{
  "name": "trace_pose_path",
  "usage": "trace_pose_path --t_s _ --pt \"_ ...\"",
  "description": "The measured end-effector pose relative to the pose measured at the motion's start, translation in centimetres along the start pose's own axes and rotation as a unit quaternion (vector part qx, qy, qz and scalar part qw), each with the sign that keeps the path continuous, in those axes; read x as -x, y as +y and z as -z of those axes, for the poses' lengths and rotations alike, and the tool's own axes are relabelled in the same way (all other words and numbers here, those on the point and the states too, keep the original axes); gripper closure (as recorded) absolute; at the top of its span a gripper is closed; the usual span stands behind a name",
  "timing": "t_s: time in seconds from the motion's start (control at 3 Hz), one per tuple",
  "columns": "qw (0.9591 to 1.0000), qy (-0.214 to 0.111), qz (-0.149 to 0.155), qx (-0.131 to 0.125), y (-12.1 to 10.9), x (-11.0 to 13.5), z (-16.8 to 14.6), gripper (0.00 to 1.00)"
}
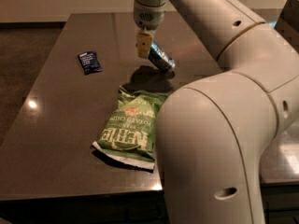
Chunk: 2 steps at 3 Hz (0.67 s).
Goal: Knock redbull can over
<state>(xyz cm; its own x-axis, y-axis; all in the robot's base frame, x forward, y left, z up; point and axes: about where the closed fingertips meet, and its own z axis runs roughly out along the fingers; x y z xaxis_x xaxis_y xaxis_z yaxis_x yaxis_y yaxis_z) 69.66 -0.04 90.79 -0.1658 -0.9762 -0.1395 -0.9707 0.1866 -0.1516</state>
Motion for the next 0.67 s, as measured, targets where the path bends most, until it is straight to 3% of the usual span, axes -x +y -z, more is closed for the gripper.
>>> trace_pose_path --t_s 0.67 --pt "0.9987 0.036 0.034 0.008 1.8 0.3 -1.5 0.28"
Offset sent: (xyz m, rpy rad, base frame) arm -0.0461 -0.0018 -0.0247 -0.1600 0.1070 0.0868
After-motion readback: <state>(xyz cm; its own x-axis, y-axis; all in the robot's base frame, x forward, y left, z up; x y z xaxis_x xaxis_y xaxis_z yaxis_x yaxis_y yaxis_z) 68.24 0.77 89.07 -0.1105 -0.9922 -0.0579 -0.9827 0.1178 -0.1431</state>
